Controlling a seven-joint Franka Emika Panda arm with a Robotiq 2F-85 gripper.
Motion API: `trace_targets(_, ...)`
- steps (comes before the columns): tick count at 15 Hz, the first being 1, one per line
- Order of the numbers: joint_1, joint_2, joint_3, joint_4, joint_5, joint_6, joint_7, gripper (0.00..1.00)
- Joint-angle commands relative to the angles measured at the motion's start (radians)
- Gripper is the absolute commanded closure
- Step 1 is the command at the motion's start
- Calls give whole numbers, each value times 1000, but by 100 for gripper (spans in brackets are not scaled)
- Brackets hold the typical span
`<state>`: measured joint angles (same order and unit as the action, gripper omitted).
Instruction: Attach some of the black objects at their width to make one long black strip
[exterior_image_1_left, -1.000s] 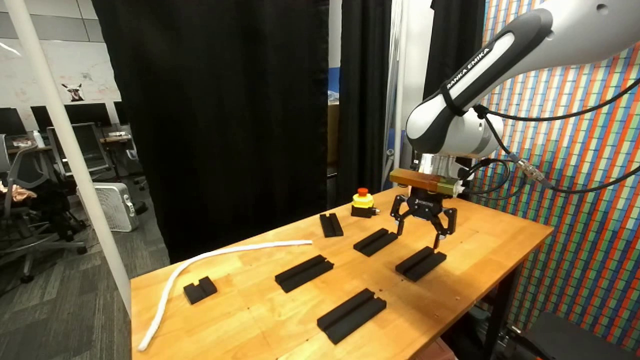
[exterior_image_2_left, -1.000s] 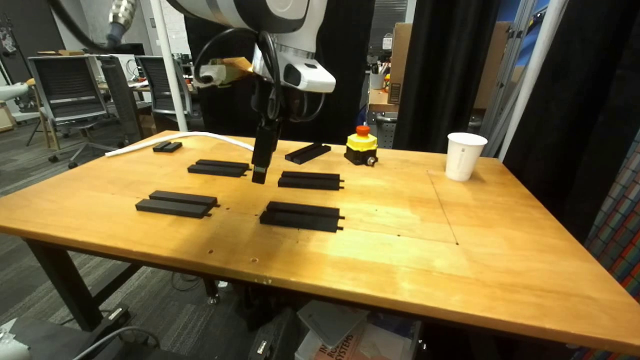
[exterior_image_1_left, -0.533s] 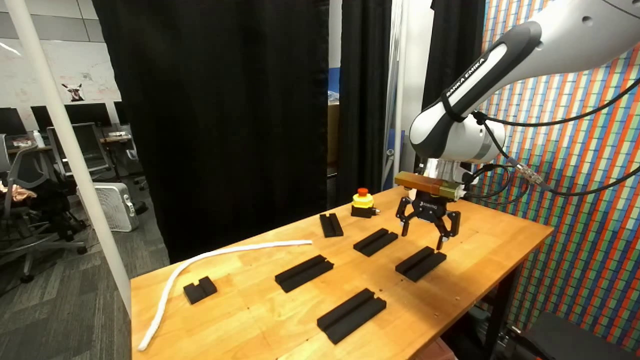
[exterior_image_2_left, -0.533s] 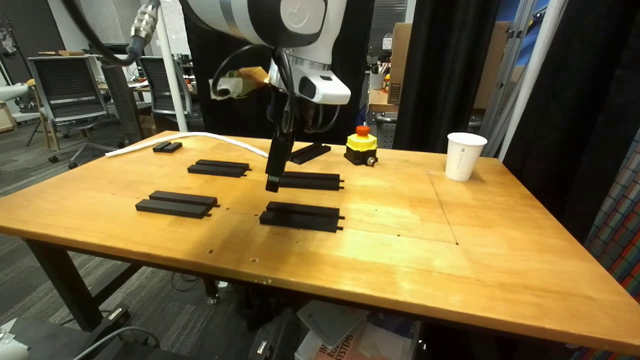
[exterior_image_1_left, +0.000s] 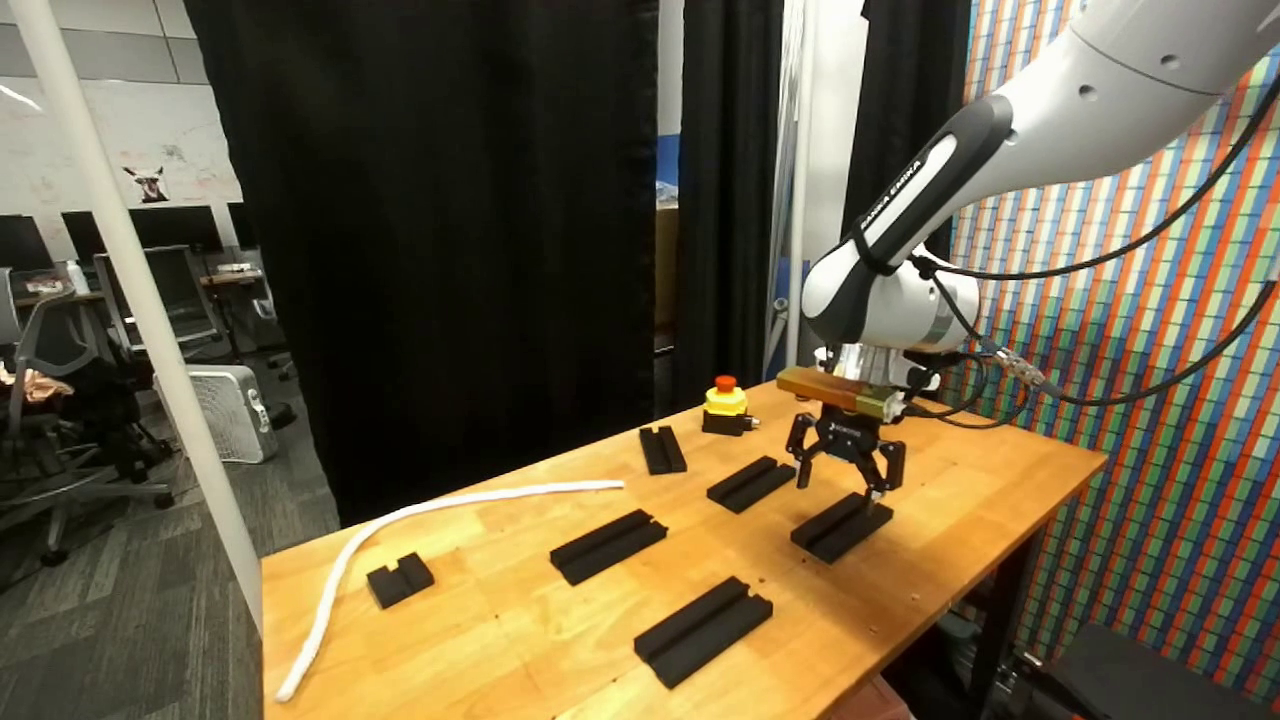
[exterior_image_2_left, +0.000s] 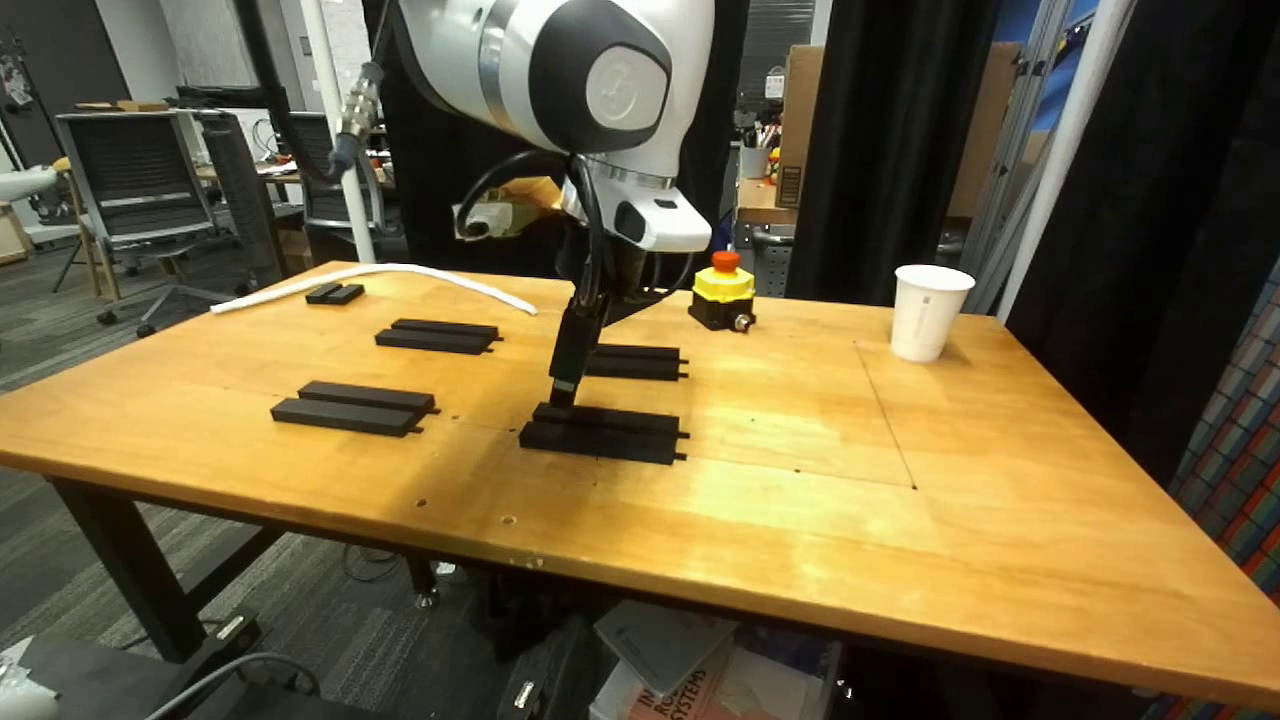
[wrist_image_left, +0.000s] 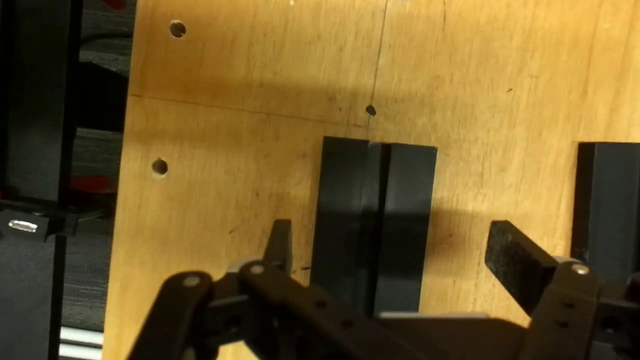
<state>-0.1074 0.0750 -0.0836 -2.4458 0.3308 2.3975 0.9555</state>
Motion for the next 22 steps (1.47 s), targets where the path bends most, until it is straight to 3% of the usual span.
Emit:
trace_targets(1, 13, 60, -9, 39, 1, 9, 54, 0)
trace_targets(14, 62, 161, -2, 53, 12, 152, 204, 0)
trace_targets(22, 103, 119, -2, 29, -18, 104, 348, 0)
